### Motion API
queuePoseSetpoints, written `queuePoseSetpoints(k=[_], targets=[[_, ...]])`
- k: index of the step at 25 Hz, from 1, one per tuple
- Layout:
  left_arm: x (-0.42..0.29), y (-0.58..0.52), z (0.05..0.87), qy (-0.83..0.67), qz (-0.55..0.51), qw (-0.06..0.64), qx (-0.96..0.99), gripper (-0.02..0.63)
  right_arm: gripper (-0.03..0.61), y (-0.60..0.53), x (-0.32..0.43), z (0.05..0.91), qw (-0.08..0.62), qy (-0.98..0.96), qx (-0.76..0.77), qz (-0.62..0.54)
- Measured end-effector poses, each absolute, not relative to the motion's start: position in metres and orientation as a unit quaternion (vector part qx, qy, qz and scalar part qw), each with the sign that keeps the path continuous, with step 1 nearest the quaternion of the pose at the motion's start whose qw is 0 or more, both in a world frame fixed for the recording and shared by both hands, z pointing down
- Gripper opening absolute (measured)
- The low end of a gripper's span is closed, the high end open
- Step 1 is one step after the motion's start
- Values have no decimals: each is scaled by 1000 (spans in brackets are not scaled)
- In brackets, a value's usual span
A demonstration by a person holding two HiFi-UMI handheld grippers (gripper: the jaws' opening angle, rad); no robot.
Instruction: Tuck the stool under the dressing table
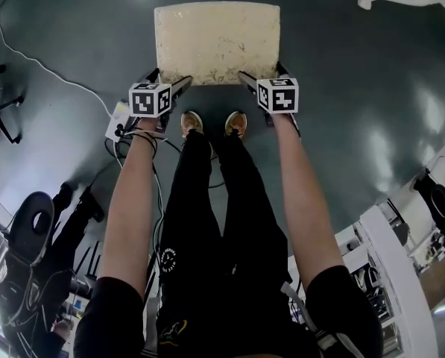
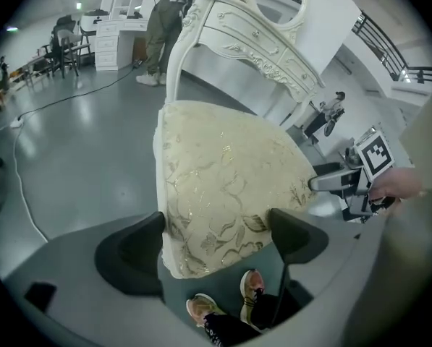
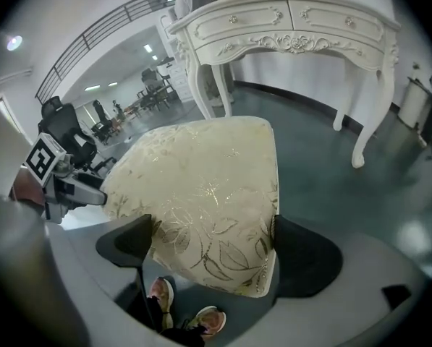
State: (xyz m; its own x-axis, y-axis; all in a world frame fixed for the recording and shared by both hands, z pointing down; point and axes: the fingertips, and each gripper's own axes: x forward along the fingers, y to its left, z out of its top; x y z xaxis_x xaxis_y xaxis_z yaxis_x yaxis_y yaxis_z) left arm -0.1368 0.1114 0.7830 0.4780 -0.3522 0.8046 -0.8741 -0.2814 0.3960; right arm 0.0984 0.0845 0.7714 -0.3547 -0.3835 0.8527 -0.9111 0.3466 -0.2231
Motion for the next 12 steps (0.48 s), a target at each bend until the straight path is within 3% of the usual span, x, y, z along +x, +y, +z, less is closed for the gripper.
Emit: queuePoseSetpoints(k=[12], targets=[[-127,114,784,-402,344,441,725,465,551,88,104,775,339,-741,434,384]])
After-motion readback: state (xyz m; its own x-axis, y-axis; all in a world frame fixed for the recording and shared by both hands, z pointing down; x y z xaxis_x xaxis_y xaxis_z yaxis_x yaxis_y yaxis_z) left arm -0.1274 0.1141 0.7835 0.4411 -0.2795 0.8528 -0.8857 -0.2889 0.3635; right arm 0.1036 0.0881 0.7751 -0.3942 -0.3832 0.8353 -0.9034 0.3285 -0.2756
